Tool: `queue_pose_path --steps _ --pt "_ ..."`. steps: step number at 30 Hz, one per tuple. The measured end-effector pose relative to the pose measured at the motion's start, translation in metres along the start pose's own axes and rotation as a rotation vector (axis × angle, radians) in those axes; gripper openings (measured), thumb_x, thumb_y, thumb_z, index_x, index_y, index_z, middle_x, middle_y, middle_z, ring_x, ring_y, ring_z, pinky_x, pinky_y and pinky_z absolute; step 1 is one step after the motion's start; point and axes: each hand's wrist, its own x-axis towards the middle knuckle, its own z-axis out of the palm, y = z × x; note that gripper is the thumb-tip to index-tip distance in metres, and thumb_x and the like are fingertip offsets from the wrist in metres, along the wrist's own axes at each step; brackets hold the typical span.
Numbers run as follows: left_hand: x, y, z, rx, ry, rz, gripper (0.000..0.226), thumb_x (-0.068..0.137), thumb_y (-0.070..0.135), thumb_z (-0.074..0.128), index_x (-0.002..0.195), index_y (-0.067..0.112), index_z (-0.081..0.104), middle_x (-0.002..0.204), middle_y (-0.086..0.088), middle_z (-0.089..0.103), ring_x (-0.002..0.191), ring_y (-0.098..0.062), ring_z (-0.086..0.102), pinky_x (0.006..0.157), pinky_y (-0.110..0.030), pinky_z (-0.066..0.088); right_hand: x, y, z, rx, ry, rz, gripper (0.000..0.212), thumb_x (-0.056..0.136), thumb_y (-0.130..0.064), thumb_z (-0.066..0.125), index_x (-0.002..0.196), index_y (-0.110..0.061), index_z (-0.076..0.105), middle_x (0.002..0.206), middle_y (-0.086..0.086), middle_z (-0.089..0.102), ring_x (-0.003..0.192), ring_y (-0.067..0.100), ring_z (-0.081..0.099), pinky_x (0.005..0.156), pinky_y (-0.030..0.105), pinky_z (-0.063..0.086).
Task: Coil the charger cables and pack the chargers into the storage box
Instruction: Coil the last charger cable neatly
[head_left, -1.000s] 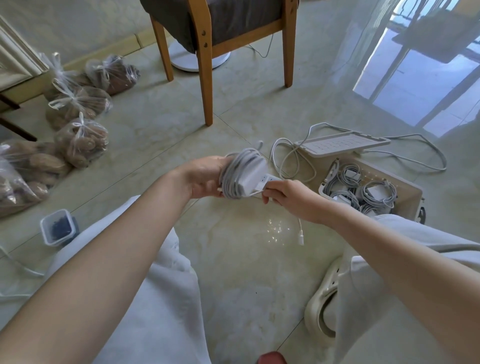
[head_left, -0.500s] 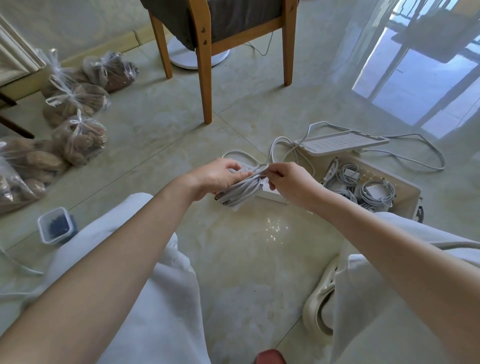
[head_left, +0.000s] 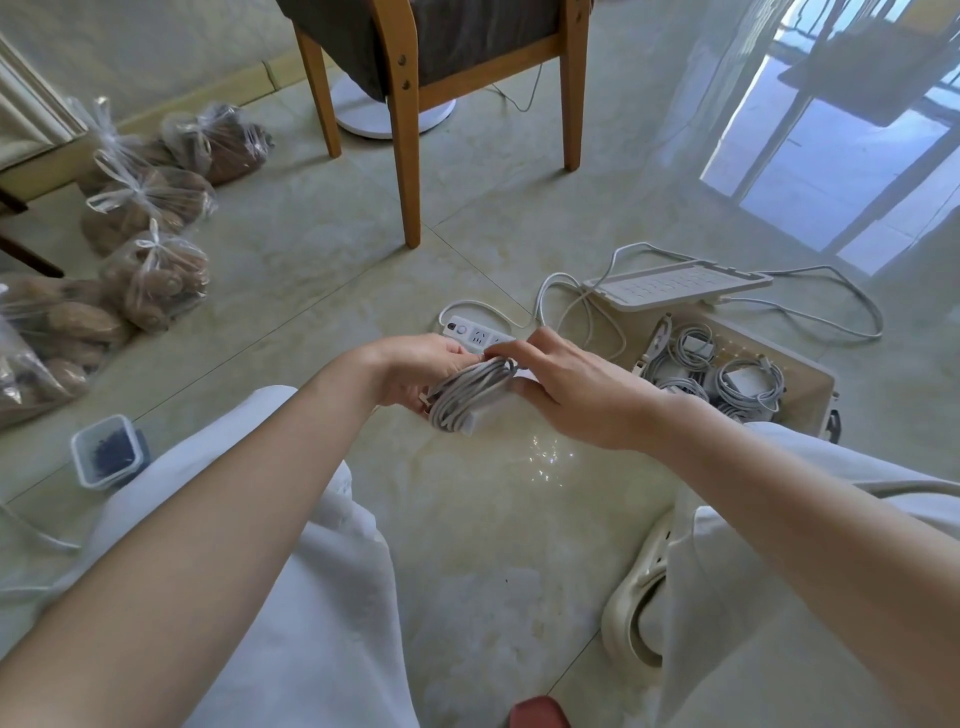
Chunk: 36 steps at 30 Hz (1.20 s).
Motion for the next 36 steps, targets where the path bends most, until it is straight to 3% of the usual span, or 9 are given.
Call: queue_pose_path --steps 3,11,14,17,22,27,30,33,36 --pt "-0.002 0.0 0.003 0.007 -0.045 -0.034 0.019 0.095 0.035 0.052 0.091 0.019 0.061 0.077 0.001 0.064 0.061 -0.008 0.061 0.053 -0.021 0.051 -0.003 -0.003 0.002 -0.101 0.019 -0.027 0.034 0.1 -0.031 0.033 0.131 -0.021 0.04 0.114 0.007 0.048 0.101 0.027 0.053 0.078 0.025 0.034" --pt "-0.004 0.007 0.001 -0.386 -0.157 -0.103 0.037 0.099 0.036 0.029 0.09 0.016 0.059 0.073 -0.003 0.061 0.063 -0.014 0.056 0.059 -0.026 0.044 0.0 0.0 -0.003 -0.188 0.122 0.152 0.034 0.101 -0.037 0.024 0.097 -0.012 0.047 0.092 0.006 0.058 0.08 0.034 0.057 0.058 0.034 0.036" --pt "-0.003 0.007 -0.001 -0.568 -0.136 -0.105 0.052 0.096 0.05 0.029 0.093 0.008 0.059 0.075 -0.007 0.058 0.068 -0.016 0.05 0.062 -0.026 0.04 0.002 0.003 -0.002 -0.118 0.078 0.326 0.039 0.101 -0.037 0.021 0.093 -0.01 0.048 0.085 0.006 0.053 0.078 0.033 0.052 0.061 0.032 0.033" --pt "-0.003 0.007 0.005 -0.7 0.041 -0.03 0.037 0.093 0.042 0.045 0.081 0.01 0.056 0.066 -0.002 0.045 0.062 -0.013 0.042 0.059 -0.022 0.042 0.006 0.002 0.004 0.015 0.011 0.443 0.026 0.1 -0.021 0.026 0.092 -0.008 0.047 0.085 0.009 0.054 0.077 0.029 0.048 0.064 0.034 0.036" --pt "-0.005 0.004 0.033 -0.737 0.161 0.06 0.023 0.088 0.039 0.057 0.1 0.019 0.061 0.089 -0.003 0.062 0.086 -0.022 0.06 0.09 -0.044 0.045 0.009 -0.012 0.006 0.328 0.037 0.553 0.038 0.1 -0.015 0.024 0.083 -0.003 0.055 0.091 0.018 0.066 0.081 0.027 0.052 0.078 0.036 0.045" --pt "0.0 -0.001 0.05 -0.86 0.384 0.075 0.022 0.08 0.028 0.072 0.09 0.01 0.065 0.077 -0.008 0.067 0.06 -0.018 0.065 0.061 -0.034 0.056 0.004 -0.029 0.012 0.348 0.065 0.482 0.04 0.101 -0.024 0.026 0.086 -0.002 0.056 0.094 0.022 0.064 0.081 0.032 0.056 0.069 0.035 0.043" --pt "0.006 -0.003 0.041 -0.885 0.487 0.097 0.036 0.08 0.03 0.073 0.107 0.009 0.061 0.08 -0.007 0.066 0.061 -0.017 0.064 0.048 -0.026 0.053 0.01 -0.03 0.009 0.371 0.026 0.447 0.026 0.098 -0.026 0.034 0.087 -0.012 0.053 0.087 0.009 0.061 0.073 0.021 0.048 0.054 0.028 0.035" --pt "0.009 -0.005 0.035 -0.867 0.546 0.097 0.026 0.083 0.03 0.069 0.098 0.01 0.061 0.074 -0.006 0.064 0.053 -0.016 0.061 0.041 -0.022 0.048 0.005 -0.026 0.005 0.297 -0.07 0.392 0.021 0.097 -0.026 0.041 0.108 -0.017 0.057 0.086 -0.004 0.056 0.073 0.014 0.049 0.061 0.025 0.036" --pt "0.01 -0.012 0.031 -0.888 0.595 0.045 0.023 0.085 0.031 0.068 0.09 0.01 0.058 0.066 -0.005 0.061 0.039 -0.013 0.057 0.042 -0.022 0.048 0.002 -0.019 0.001 0.228 -0.044 0.39 0.018 0.093 -0.027 0.049 0.097 -0.018 0.064 0.072 -0.01 0.06 0.054 0.003 0.049 0.051 0.021 0.038"
